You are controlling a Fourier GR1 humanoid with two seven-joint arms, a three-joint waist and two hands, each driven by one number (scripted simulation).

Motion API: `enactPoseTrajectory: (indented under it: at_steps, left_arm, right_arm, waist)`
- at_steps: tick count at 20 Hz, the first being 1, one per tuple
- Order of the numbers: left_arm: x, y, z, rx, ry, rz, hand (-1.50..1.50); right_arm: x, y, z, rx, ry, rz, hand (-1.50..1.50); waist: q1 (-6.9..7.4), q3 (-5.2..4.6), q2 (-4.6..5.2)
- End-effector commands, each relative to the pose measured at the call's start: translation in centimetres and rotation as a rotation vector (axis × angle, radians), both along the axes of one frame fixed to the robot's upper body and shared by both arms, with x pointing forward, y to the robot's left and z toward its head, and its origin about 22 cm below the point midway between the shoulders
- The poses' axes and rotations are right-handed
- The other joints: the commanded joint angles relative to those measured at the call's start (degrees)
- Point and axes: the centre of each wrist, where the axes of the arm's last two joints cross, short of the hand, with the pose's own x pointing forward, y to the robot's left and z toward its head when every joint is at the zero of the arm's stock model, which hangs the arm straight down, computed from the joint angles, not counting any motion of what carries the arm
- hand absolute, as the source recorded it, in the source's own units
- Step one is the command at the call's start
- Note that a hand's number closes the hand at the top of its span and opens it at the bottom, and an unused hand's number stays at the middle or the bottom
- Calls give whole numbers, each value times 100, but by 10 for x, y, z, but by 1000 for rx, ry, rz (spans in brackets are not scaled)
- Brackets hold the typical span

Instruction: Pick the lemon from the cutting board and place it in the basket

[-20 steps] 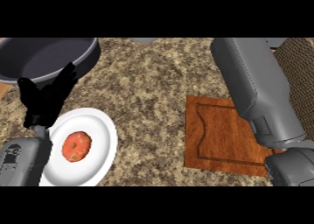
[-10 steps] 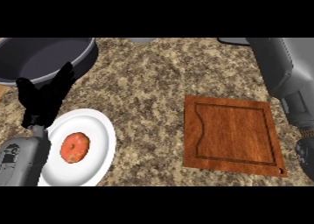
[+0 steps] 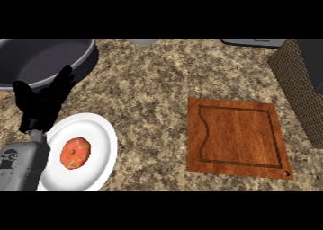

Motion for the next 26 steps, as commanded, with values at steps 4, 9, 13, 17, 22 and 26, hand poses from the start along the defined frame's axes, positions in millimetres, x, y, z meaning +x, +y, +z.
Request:
enactPoseTrajectory:
  at_steps: [4, 9, 13, 17, 22, 26]
  left_arm:
    - [-7, 14, -11, 0, 18, 37, 0]
    - [-14, 7, -21, 16, 15, 34, 0]
    - [-10, 7, -4, -17, 25, 35, 0]
    - [-18, -4, -11, -21, 12, 55, 0]
    - [-20, 24, -12, -2, 39, 59, 0]
    - [-21, 15, -16, -3, 19, 50, 0]
  right_arm:
    - [0, -14, -18, 112, -11, -153, 150]
    - [-6, -52, -58, 95, 10, -179, 150]
    - [-8, -58, -63, 125, -61, -158, 150]
    - [-17, -87, -91, 121, -57, -171, 150]
    - [-27, -114, -86, 169, -171, -302, -150]
    - [-32, -121, -112, 157, -109, -302, -150]
  waist:
    - [-189, 4, -81]
    - [-212, 10, -69]
    - [-206, 18, -92]
    - [-218, 20, -89]
    - [-278, 12, -108]
    - [-227, 16, -86]
